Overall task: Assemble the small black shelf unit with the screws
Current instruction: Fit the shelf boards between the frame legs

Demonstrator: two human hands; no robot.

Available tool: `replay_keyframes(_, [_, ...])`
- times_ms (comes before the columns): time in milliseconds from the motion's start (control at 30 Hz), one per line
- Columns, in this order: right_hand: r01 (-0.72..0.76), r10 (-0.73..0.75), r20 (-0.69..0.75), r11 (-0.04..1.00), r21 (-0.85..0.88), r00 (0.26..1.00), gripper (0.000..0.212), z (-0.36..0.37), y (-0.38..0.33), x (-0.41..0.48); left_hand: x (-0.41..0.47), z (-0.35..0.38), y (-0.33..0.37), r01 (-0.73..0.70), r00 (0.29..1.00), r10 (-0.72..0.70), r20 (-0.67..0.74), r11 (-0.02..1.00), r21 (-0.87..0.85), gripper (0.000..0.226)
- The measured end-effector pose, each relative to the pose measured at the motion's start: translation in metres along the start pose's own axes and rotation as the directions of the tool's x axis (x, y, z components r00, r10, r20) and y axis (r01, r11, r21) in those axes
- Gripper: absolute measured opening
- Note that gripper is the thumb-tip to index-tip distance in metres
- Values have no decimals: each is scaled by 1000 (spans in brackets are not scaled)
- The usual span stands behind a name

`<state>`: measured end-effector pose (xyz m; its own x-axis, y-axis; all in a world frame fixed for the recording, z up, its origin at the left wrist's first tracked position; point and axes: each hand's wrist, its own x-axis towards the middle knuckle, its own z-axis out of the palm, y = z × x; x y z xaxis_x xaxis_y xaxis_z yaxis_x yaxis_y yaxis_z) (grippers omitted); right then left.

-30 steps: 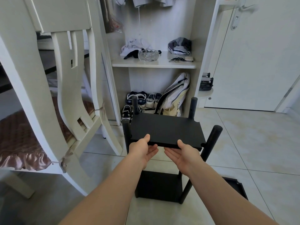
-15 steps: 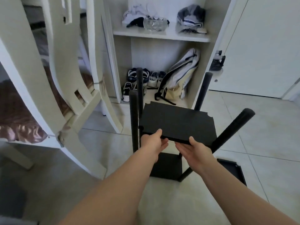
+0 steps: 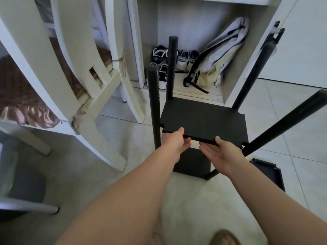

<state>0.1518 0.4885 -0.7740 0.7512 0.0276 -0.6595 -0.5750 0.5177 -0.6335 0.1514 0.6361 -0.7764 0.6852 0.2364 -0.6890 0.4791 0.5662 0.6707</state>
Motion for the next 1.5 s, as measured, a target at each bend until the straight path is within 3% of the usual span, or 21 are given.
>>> replay_keyframes(233, [10, -10, -22, 1000, -2, 1000, 33, 3, 2, 11, 12, -2, 3, -5, 1000, 5, -2, 1000, 3, 32])
replay_keyframes(567, [13, -15, -99, 1000, -21, 995, 29, -2, 15, 18, 18, -11, -10, 102, 995, -102, 7, 995, 21, 35])
replay_keyframes(667, [12, -14, -107, 1000, -21, 994, 31, -2, 16, 21, 18, -22, -3, 196, 973, -215, 86, 961, 195, 39])
replay_keyframes(767, [-3, 1, -125, 1000, -11, 992, 33, -4, 15, 25, 21, -52, 6, 263, 936, -350, 37, 765, 588, 79])
replay_keyframes(833, [-12, 11, -125, 1000, -12, 992, 33, -5, 14, 27, 32, -74, 8, 190, 977, -188, -96, 583, 790, 111])
replay_keyframes(867, [-15, 13, -121, 1000, -15, 993, 33, -6, 15, 28, 38, -81, 10, 103, 995, -59, -84, 581, 807, 119])
replay_keyframes(933, [-22, 20, -117, 1000, -17, 993, 32, -7, 15, 32, 50, -82, 16, -131, 989, 143, 44, 684, 717, 115])
replay_keyframes(1033, [-29, 27, -98, 999, -19, 995, 31, -7, 15, 37, 58, -64, 24, -342, 940, 269, 212, 726, 597, 90])
replay_keyframes(1200, [-54, 52, -51, 997, -49, 997, 33, -10, 12, 45, 72, -52, 15, -357, 933, 327, 151, 795, 490, 65])
replay_keyframes(1500, [-71, 71, -19, 997, -36, 997, 35, -11, 4, 51, 77, -36, 15, -331, 935, 354, 35, 832, 444, 48])
